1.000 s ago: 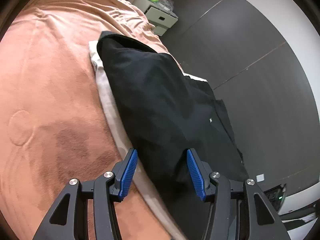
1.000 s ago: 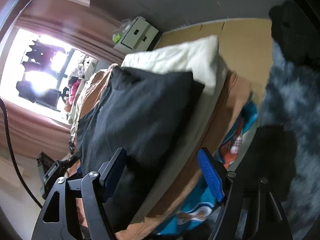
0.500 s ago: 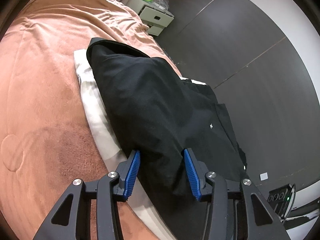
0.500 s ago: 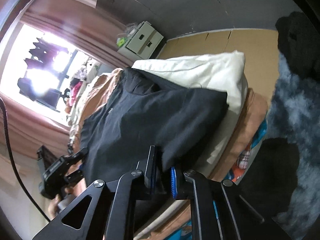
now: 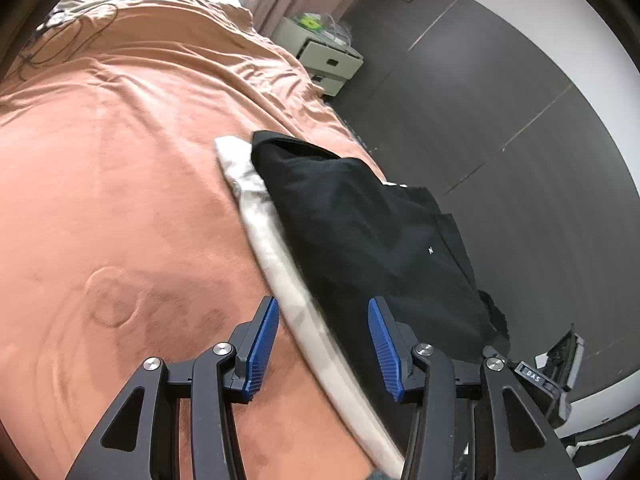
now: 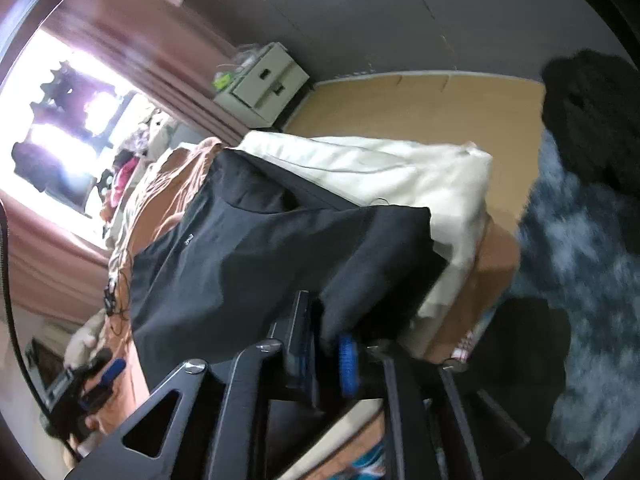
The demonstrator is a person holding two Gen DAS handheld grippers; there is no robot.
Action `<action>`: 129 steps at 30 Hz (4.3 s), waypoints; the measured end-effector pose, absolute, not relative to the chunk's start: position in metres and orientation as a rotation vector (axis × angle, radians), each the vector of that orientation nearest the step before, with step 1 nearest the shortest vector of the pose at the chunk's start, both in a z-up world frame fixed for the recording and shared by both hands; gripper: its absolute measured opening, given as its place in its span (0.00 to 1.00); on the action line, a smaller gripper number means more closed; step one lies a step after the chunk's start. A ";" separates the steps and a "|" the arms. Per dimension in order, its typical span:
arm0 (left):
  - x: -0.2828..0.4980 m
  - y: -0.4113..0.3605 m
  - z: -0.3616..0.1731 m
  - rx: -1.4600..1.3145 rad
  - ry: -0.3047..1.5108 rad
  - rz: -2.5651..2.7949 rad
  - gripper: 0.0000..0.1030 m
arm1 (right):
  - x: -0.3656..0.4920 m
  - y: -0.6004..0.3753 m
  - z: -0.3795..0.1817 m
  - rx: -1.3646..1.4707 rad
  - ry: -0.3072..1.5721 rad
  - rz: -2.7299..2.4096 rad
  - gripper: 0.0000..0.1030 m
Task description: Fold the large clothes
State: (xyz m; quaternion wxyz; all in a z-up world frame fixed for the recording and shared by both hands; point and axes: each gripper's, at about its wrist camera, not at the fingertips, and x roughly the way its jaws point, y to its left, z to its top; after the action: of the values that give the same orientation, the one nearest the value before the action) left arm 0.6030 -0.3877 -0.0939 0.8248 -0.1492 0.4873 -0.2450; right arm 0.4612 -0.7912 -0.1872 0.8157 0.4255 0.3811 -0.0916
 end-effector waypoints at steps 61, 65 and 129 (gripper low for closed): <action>0.163 -0.190 0.036 -0.080 0.472 -0.292 1.00 | 0.177 -0.532 -0.010 0.294 0.624 0.023 0.93; 0.138 -0.178 0.032 -0.086 0.451 -0.269 0.99 | 0.164 -0.513 -0.013 0.243 0.622 0.017 0.93; 0.008 -0.112 0.005 -0.131 0.334 -0.028 1.00 | 0.092 -0.442 -0.048 0.184 0.552 0.112 0.93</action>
State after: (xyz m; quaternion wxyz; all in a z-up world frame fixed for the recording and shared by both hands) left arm 0.0075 -0.1124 0.0053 0.9838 -0.0652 0.1662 -0.0137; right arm 0.0917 -0.4423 -0.0477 0.9564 0.0906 0.2721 0.0551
